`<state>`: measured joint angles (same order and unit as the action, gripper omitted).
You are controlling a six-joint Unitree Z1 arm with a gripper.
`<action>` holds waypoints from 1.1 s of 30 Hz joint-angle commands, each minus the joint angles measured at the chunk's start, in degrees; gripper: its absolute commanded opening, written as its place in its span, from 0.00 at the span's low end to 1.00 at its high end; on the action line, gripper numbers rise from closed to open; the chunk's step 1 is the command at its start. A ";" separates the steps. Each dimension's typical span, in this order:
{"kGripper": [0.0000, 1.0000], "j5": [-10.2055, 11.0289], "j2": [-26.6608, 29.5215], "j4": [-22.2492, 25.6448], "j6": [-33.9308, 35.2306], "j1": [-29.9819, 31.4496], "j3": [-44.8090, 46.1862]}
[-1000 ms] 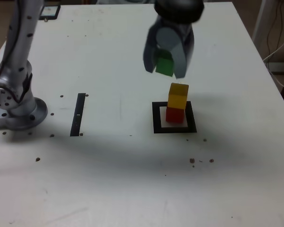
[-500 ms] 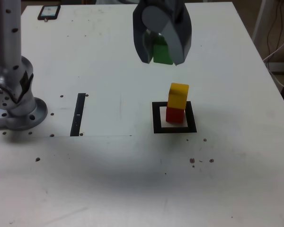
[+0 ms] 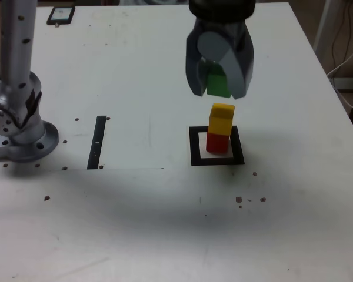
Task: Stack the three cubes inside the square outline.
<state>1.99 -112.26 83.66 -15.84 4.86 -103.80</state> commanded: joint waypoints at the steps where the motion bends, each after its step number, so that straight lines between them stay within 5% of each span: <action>1: 0.17 -0.04 -1.19 -0.50 0.11 0.28 0.02; 12: 0.20 -0.59 -4.13 -1.91 0.46 0.87 0.78; 26: 0.38 -0.78 -6.31 -1.96 -0.97 -0.79 0.28; 33: 0.57 -1.20 -6.40 -1.84 -2.33 -1.79 0.87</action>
<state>1.01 -118.20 81.86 -18.00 3.23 -103.40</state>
